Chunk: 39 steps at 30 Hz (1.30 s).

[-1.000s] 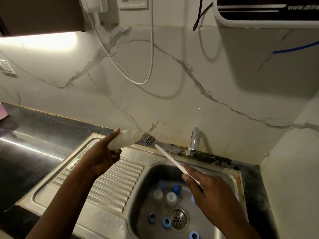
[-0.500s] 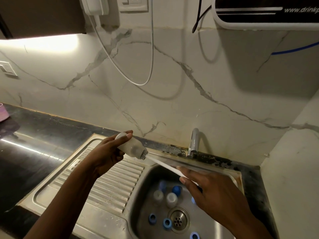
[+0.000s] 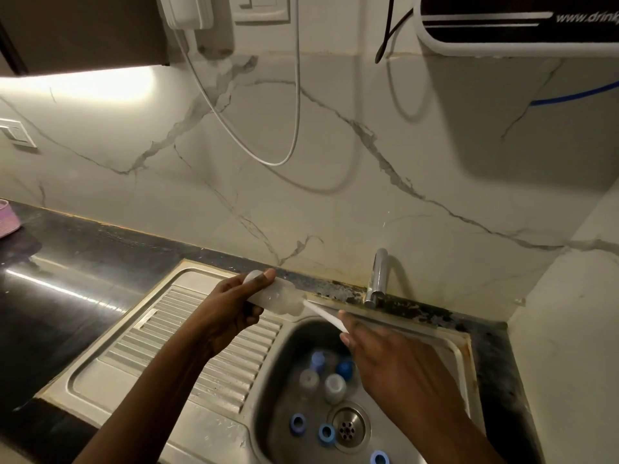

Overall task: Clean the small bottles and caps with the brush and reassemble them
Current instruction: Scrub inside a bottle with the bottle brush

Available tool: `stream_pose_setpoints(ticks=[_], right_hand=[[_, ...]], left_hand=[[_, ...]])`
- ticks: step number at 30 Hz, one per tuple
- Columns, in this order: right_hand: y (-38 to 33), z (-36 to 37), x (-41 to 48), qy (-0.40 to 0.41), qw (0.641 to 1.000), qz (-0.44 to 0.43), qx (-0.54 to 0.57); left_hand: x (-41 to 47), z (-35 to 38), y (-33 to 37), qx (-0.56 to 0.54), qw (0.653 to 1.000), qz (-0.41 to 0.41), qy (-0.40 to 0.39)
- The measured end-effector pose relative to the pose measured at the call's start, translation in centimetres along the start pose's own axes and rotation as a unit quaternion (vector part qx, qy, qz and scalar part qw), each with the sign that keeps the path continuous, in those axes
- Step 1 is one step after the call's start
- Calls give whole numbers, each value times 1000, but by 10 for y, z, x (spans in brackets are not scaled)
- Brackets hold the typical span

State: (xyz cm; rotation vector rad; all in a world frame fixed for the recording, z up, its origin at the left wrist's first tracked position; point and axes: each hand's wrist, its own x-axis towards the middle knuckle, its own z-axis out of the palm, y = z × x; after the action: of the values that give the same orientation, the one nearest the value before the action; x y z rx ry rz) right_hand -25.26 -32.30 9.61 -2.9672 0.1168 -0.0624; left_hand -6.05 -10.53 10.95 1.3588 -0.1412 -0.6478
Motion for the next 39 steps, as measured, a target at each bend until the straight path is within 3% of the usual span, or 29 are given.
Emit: stream_pose_setpoints(ticks=[4, 12, 19, 23, 27, 32, 35, 39], right_hand=[[-18, -14, 0, 9, 998, 39, 52], [-14, -20, -3, -29, 987, 35, 154], [-18, -18, -9, -25, 941, 56, 333], [-22, -13, -9, -6, 923, 71, 379], [-24, -9, -9, 29, 930, 86, 357], [-25, -26, -9, 31, 978, 76, 190], [-24, -34, -10, 31, 990, 59, 124], [-20, -33, -10, 10, 990, 37, 134]], left_hand=[[0, 1, -4, 56, 997, 45, 4], [-1, -6, 4, 75, 995, 57, -19], [2, -7, -3, -27, 999, 3, -46], [4, -3, -15, -92, 995, -18, -28], [4, 5, -18, -101, 995, -12, 8], [-3, 12, -19, -11, 997, 61, 56], [-10, 8, -15, 65, 991, 115, 39], [-14, 2, -7, 94, 989, 115, 26]])
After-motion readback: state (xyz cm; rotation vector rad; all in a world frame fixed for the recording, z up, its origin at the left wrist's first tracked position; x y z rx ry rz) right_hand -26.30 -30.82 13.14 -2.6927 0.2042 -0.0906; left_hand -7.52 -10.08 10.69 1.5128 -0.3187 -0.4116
